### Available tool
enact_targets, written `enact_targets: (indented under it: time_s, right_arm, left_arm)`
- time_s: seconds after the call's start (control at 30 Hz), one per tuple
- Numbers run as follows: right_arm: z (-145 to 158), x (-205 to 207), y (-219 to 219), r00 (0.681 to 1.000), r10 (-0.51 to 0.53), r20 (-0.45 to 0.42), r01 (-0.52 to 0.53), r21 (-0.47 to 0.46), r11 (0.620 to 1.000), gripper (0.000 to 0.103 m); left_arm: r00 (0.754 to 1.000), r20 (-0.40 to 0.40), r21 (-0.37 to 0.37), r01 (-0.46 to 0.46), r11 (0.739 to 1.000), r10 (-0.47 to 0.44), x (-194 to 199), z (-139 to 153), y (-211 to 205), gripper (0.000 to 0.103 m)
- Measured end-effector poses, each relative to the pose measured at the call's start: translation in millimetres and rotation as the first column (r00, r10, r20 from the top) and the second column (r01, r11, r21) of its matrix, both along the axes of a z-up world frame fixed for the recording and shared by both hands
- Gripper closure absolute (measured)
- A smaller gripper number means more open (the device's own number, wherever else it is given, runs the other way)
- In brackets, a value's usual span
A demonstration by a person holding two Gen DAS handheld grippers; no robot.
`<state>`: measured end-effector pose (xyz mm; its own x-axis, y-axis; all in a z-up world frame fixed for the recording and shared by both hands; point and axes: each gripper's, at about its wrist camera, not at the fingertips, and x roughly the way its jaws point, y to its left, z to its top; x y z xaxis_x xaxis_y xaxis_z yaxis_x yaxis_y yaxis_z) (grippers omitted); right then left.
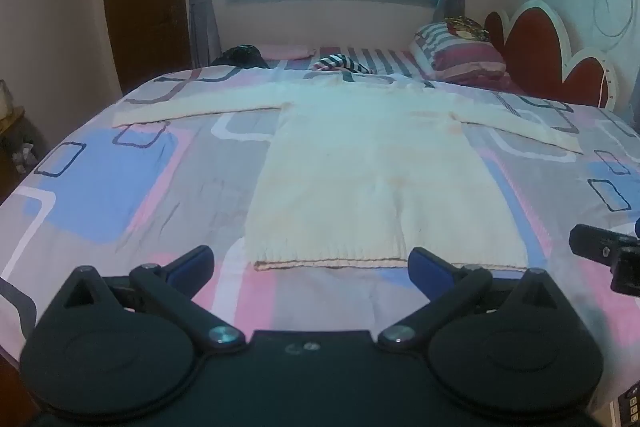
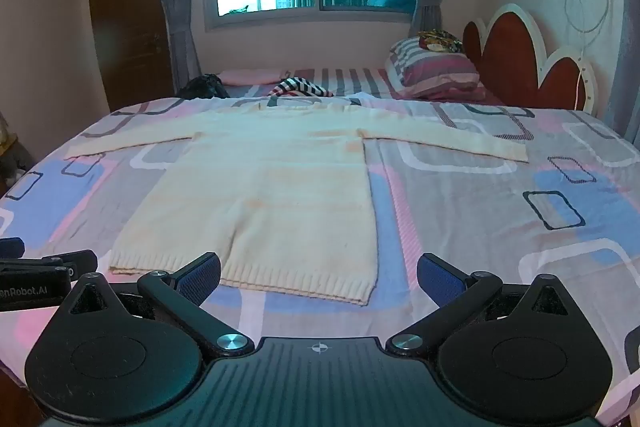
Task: Fold small clothes
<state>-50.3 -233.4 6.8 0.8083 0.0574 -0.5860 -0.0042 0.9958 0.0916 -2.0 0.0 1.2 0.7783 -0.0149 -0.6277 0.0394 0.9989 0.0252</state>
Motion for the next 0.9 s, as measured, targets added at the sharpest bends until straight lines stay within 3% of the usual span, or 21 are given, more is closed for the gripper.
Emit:
enact_targets:
  time_s: [0.9]
  right_arm:
    - [-7.8,3.3,2.4,1.000,0.000,-0.003,0.000,0.008,1.000,0.000]
  left_arm:
    - [1.000,-0.019,0.009,-0.002,1.000,0.002,0.2,-4.1,4.2,0.000]
